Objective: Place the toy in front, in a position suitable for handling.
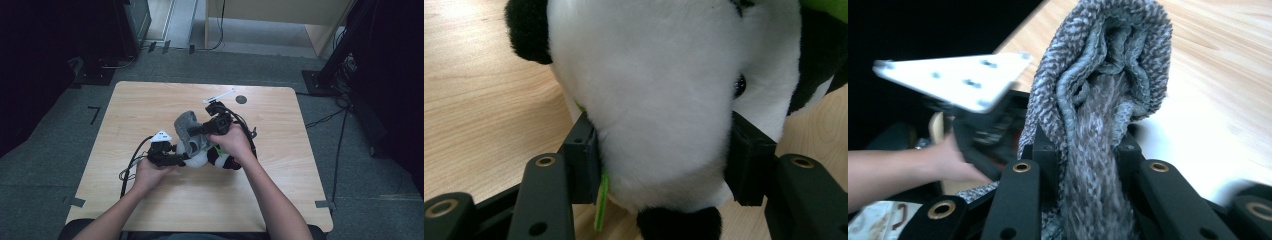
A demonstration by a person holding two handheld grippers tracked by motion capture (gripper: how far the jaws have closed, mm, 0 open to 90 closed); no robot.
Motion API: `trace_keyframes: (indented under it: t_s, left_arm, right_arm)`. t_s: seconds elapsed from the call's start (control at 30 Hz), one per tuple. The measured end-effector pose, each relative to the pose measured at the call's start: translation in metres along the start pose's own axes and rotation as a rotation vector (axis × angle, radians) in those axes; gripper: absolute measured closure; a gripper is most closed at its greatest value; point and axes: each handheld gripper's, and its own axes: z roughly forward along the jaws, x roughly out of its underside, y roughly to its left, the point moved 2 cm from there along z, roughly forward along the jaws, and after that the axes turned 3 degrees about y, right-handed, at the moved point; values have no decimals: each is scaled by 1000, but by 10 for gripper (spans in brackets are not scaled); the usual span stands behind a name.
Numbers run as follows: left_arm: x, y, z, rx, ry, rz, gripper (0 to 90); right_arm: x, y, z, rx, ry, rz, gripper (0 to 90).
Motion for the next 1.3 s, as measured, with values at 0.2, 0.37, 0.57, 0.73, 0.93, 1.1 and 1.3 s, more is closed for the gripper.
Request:
trace_keyframes:
  t_s: [0.2, 0.37, 0.57, 0.73, 0.93, 1.1, 1.3]
  left_arm:
    - [0, 1, 0, -4, 4, -8, 489]
    - [-1, 1, 0, -5, 4, -9, 501]
    - [-2, 1, 0, -1, 2, 1, 501]
    - [-2, 3, 0, 6, 1, -10, 498]
    - [-2, 4, 1, 6, -4, -12, 486]
    - [-3, 4, 1, 4, -7, -15, 477]
    - [-6, 6, 2, 2, -3, -21, 480]
  right_arm:
    - [15, 1, 28, 163, 81, -126, 752]
    - [16, -5, 11, 246, 85, -129, 763]
    - [26, -38, -26, 356, 73, -30, 775]
    - [35, -53, -55, 360, -10, 18, 772]
    - [37, -58, -74, 325, -82, 71, 771]
    - [19, -31, -75, 242, -143, 19, 771]
    - [-3, 2, -41, 158, -103, -63, 769]
